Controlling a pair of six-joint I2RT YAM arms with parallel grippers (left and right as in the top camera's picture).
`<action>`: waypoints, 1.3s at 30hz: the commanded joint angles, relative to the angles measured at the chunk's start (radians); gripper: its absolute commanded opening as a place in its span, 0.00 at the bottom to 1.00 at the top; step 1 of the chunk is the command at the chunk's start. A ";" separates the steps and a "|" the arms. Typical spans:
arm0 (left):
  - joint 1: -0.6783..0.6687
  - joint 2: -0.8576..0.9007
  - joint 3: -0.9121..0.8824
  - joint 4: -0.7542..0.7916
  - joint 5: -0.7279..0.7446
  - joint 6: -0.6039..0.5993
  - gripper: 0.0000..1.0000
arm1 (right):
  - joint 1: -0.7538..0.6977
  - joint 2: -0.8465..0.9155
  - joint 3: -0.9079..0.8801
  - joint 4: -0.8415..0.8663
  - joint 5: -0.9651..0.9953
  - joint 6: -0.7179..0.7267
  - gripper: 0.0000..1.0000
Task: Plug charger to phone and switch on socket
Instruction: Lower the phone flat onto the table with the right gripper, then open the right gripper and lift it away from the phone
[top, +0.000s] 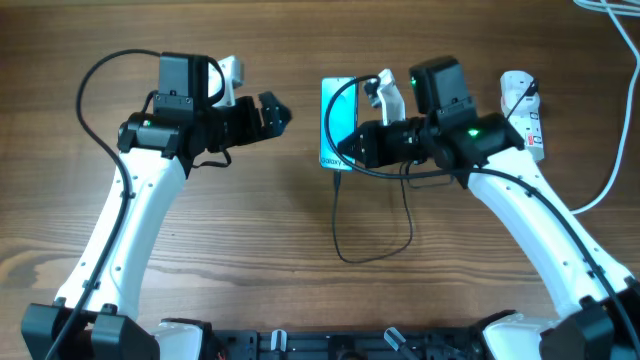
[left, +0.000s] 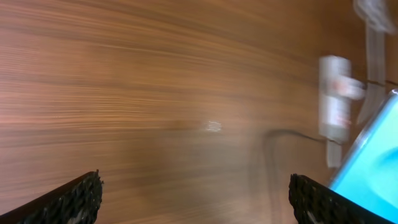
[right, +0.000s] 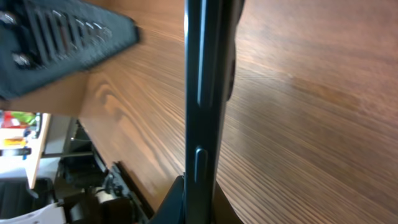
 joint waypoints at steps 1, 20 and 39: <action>0.001 -0.014 0.000 -0.023 -0.242 0.006 1.00 | 0.002 0.069 -0.050 0.034 0.028 0.006 0.04; 0.001 -0.014 0.000 -0.022 -0.242 0.006 1.00 | 0.002 0.481 -0.063 0.150 0.024 0.049 0.04; 0.001 -0.014 0.000 -0.022 -0.242 0.006 1.00 | 0.002 0.484 -0.063 0.122 0.181 0.082 0.52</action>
